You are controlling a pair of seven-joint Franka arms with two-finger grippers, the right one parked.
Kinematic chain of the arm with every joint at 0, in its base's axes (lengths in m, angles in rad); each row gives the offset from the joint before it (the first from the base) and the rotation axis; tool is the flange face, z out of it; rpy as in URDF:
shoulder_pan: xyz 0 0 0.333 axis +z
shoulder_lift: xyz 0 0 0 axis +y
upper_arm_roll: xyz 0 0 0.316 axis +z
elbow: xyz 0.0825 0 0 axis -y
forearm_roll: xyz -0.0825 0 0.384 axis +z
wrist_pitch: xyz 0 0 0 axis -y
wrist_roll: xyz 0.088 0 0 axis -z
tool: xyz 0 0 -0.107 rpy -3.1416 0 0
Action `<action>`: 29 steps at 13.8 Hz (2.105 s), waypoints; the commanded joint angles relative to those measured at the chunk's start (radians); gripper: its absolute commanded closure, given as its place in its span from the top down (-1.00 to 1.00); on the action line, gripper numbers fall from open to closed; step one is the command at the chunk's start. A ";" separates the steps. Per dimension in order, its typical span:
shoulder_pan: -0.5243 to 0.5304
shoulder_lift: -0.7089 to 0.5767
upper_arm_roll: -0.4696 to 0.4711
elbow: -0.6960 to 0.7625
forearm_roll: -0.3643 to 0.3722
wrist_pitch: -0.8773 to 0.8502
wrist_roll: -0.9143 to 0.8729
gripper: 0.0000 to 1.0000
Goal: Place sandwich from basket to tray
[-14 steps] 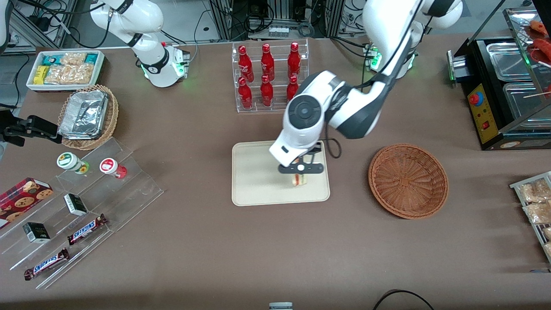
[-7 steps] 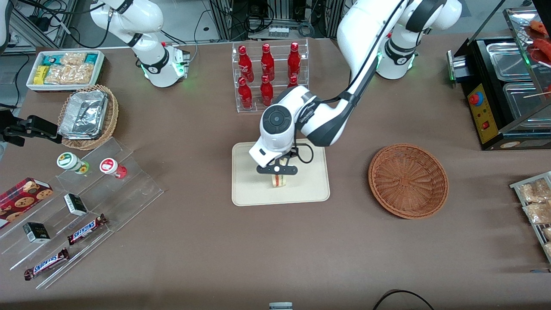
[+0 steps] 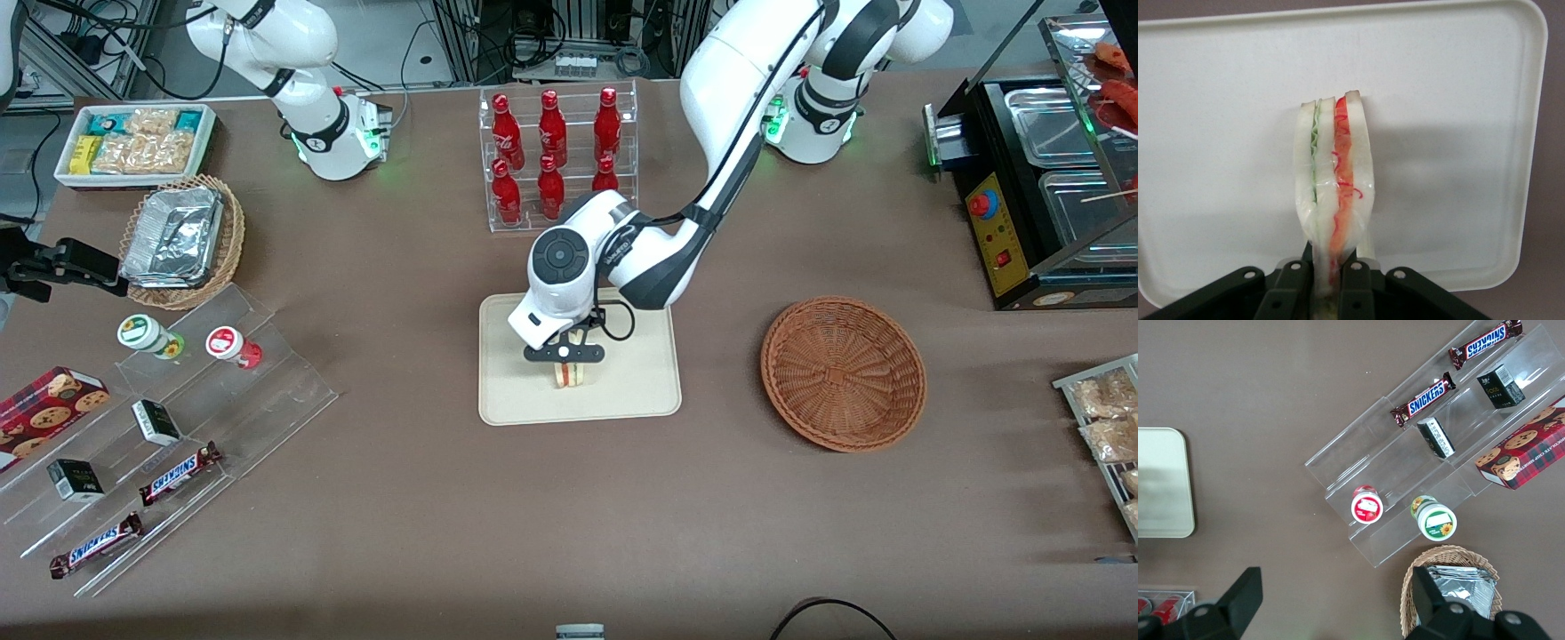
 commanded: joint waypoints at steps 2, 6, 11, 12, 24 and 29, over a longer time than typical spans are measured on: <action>-0.040 0.037 0.018 0.030 0.003 0.014 -0.012 -1.00; -0.038 0.035 0.018 0.019 0.026 0.013 -0.007 -0.06; -0.024 -0.009 0.029 0.031 0.028 -0.090 -0.004 0.99; -0.006 -0.035 0.035 0.033 0.026 -0.122 -0.004 0.99; 0.302 -0.494 0.050 0.028 0.080 -0.572 0.118 0.99; 0.488 -0.612 0.050 0.020 0.079 -0.708 0.338 0.99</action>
